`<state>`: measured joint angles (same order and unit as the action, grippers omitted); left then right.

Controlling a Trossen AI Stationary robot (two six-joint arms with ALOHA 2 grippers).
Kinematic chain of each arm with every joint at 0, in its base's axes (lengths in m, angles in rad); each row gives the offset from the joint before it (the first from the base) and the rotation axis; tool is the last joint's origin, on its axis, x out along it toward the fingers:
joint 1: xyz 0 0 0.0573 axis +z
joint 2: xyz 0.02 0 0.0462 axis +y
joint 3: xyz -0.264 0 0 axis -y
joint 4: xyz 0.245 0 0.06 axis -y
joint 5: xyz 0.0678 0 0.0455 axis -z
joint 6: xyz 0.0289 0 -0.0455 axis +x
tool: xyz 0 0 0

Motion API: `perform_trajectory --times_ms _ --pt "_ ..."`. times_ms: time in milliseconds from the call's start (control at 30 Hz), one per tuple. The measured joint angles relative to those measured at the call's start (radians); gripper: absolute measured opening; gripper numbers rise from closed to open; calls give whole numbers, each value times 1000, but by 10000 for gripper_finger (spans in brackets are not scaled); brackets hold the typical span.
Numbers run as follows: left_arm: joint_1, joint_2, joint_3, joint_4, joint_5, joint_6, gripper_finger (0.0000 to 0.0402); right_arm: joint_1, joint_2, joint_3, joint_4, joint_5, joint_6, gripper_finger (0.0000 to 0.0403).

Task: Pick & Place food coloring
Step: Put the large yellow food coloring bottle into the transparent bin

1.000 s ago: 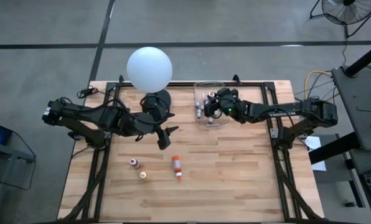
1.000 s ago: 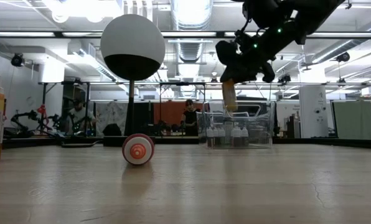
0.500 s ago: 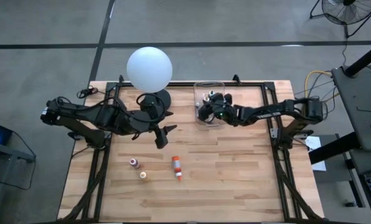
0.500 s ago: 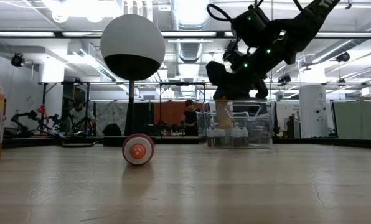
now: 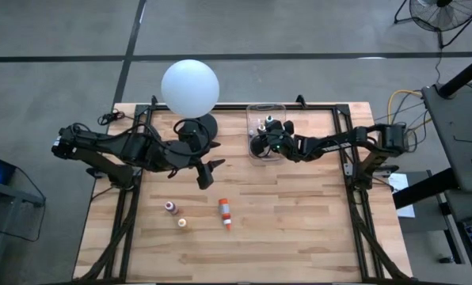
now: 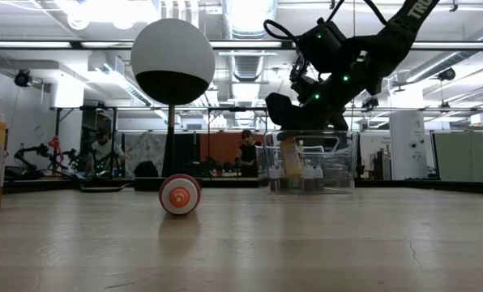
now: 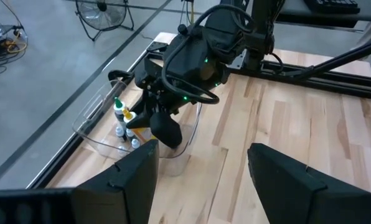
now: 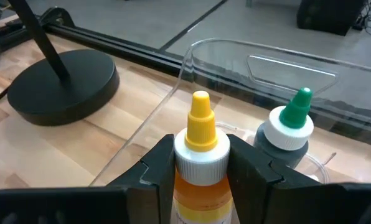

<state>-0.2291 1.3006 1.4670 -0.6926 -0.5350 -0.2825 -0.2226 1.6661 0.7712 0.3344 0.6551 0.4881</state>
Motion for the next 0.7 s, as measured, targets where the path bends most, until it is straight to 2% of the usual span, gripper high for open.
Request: perform_trajectory --times_ms 433,533,700 --pt "0 0 0 -4 5 19 218 -24 -72 5 62 -3 -162 107" --pt "0 0 0 -5 6 19 218 -49 -74 11 117 -72 -225 107" --pt "0 0 -4 -4 6 19 218 -121 -67 37 128 -184 -236 107"
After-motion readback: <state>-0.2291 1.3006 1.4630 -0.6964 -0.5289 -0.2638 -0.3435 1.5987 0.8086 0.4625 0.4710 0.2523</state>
